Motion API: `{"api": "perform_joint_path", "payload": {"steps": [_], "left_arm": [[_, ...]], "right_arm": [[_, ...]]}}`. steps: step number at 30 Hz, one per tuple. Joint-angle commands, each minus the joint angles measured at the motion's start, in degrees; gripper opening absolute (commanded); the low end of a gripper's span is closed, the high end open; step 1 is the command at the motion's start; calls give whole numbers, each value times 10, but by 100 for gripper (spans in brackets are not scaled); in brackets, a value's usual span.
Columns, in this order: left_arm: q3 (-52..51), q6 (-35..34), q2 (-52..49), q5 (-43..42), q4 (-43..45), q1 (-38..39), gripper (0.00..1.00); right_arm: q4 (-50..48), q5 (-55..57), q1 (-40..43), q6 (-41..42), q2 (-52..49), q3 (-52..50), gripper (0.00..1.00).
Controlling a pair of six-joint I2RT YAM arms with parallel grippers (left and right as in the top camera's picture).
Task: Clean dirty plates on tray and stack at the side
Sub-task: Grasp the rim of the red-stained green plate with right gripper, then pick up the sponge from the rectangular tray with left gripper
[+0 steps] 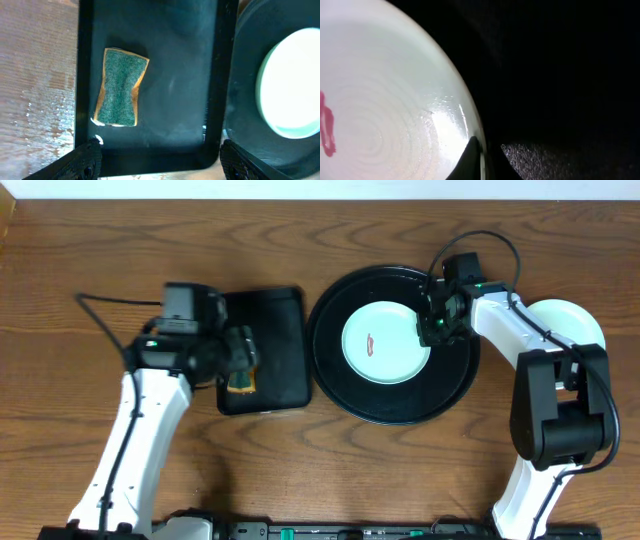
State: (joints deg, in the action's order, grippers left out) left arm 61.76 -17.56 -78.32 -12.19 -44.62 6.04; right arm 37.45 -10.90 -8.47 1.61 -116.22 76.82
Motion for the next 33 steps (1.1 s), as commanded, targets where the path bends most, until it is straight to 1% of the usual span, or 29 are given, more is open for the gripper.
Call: {"api": "perform_joint_path", "payload": {"steps": [1, 2, 3, 7, 12, 15, 16, 17, 20, 23, 25, 28, 30, 31, 32, 33], "left_arm": [[-2, 7, -33, 116, 1, 45, 79], [-3, 7, -42, 125, 2, 51, 88], [-4, 7, -53, 129, 4, 56, 90], [-4, -1, -90, 97, 8, 60, 91], [-4, -3, -113, 159, 37, 59, 91], [-4, -4, -133, 162, 63, 59, 90], [-5, -3, -144, 158, 73, 59, 88], [-5, -3, -154, 158, 78, 59, 82], [-5, -3, -190, 154, 97, 59, 71], [-5, 17, -226, 113, 115, 59, 61], [-5, 18, -248, 115, 115, 59, 52], [-5, 18, -275, 115, 120, 59, 42], [-5, 18, -282, 111, 122, 60, 28], [-5, 18, -283, 111, 121, 60, 19], [-3, 19, -281, 111, 119, 61, 12], [-2, 19, -279, 111, 116, 60, 8]], "right_arm": [[2, 8, 2, 22, -12, -3, 1], [2, 11, 2, 22, -12, -3, 1], [2, 14, 2, 22, -12, -3, 1], [6, 32, 2, 22, -12, -3, 1], [5, 31, 2, 24, -12, -3, 1], [5, 31, 2, 26, -12, -3, 1], [5, 31, 2, 26, -12, -3, 1], [5, 31, 2, 26, -12, -3, 1], [6, 31, 2, 29, -12, -3, 1], [5, 31, 2, 42, -12, -3, 1], [4, 31, 2, 42, -12, -3, 1], [5, 31, 2, 48, -12, -3, 1], [5, 31, 2, 48, -12, -3, 1], [5, 31, 2, 48, -12, -3, 1], [5, 31, 2, 48, -12, -3, 1], [5, 31, 2, 48, -12, -3, 1]]}}
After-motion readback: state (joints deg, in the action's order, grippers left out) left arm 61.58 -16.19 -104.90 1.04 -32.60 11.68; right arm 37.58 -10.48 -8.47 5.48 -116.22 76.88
